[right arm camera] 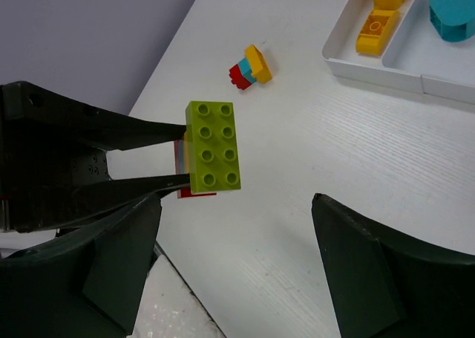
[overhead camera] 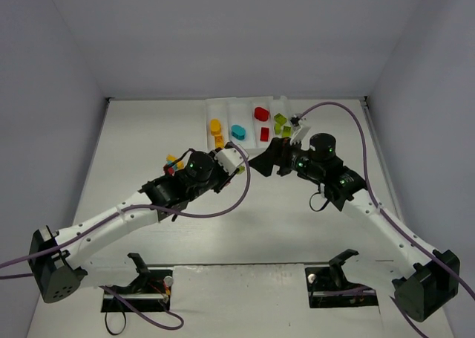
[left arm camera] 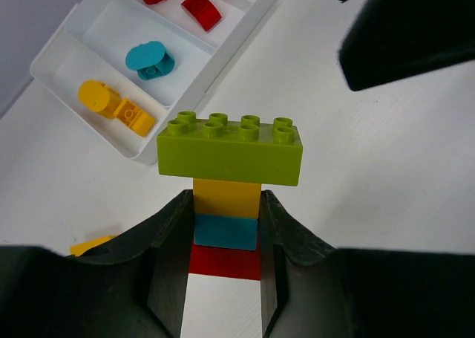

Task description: Sort the legos into containers by color

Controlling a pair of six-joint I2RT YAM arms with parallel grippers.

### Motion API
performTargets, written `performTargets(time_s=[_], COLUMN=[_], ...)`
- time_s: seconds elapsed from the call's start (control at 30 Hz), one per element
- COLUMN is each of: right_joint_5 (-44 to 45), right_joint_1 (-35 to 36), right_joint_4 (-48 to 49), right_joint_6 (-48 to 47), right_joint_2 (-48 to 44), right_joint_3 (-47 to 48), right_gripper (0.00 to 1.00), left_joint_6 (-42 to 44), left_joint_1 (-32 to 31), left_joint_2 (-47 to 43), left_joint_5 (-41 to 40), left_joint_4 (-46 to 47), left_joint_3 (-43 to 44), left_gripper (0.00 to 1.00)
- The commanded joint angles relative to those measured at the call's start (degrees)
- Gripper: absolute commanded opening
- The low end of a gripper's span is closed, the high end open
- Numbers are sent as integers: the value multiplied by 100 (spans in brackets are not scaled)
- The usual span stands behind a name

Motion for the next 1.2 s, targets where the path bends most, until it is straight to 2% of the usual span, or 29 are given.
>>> performTargets(time_s=[0.0, 0.17, 0.6, 1.07, 1.17], right_joint_5=[-304, -391, -760, -928, -919], right_joint_1=[10, 36, 124, 177, 194], right_joint_4=[304, 383, 857, 910, 910], right_joint_6=[233, 286, 488, 488, 471], right_joint_2=[75, 277, 567, 725, 743], right_joint_3=[348, 383, 252, 84, 67], right_gripper=[79, 78, 73, 70, 66], left_joint_6=[706, 909, 1024, 1068, 1085], left_joint_1=[-98, -186, -573, -591, -591], left_joint_2=[-222, -249, -275, -266, -284], left_joint_5=[377, 659, 633, 431, 387], left_joint_4=[367, 358, 428, 560, 551], left_joint_3=[157, 262, 271, 315, 307], left_gripper=[0, 0, 0, 0, 0])
